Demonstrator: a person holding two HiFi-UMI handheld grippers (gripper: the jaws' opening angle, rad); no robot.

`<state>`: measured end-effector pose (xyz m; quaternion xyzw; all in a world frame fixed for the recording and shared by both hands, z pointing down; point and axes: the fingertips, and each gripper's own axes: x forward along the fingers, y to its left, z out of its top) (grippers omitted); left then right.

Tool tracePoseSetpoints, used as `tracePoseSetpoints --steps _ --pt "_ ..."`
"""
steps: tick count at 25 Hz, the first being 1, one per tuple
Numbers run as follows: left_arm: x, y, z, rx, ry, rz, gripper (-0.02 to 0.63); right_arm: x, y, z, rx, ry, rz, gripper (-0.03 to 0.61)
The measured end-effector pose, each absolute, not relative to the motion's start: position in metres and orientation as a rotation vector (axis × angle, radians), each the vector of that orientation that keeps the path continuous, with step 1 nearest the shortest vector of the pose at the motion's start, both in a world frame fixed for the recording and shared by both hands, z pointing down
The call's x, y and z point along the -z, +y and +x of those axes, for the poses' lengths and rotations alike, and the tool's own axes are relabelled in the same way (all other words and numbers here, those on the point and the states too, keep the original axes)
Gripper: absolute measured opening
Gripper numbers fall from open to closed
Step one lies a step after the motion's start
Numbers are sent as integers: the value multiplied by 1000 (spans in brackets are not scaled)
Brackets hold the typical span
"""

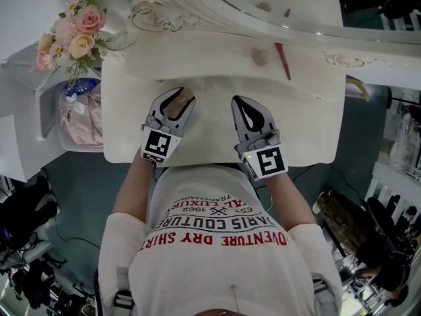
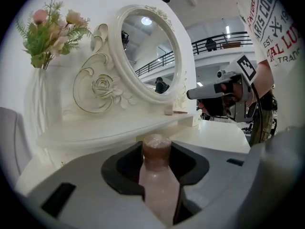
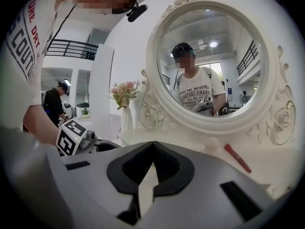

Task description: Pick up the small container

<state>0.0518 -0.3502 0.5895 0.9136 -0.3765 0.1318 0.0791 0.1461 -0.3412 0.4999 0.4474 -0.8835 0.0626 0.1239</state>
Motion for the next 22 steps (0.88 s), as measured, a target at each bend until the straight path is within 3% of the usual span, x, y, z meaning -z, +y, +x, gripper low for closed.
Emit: tracePoseSetpoints --steps 14,22 --pt "-588 -345 55 -525 -1099 2740 132 -489 -330 151 -157 -2543 1345 -2" --pt "-545 -335 63 -475 -1101 2780 132 -470 -324 150 -125 -2565 1349 -2"
